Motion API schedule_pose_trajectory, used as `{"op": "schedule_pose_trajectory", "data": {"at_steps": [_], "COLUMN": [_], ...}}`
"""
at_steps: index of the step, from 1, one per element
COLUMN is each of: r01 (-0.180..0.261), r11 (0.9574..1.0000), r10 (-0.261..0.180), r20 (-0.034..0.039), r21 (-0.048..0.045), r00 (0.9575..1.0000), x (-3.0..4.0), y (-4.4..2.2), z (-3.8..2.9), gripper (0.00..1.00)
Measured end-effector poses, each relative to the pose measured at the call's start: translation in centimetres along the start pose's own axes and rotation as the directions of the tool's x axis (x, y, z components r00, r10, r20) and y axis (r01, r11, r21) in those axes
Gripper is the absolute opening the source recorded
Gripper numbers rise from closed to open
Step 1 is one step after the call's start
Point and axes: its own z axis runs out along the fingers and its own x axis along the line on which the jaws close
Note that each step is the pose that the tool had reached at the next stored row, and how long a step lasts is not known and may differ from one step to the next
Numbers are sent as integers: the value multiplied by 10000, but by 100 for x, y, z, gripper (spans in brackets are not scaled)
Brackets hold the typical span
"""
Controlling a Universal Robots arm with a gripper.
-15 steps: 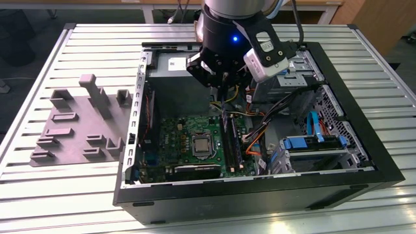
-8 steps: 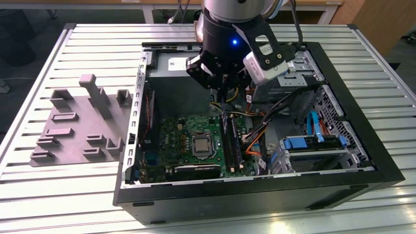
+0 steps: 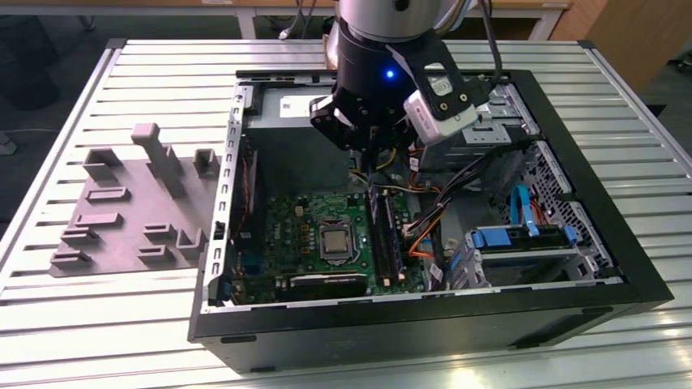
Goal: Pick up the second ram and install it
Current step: 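Insert the second ram into the second slot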
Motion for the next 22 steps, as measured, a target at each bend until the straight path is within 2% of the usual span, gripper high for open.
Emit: {"op": "schedule_pose_trajectory", "data": {"at_steps": [22], "r01": [1], "r11": [10000], "r10": [-1], "r20": [1], "r21": [-3], "r00": [10000], "x": [-4], "y": [-21], "z": [73], "gripper": [15]}}
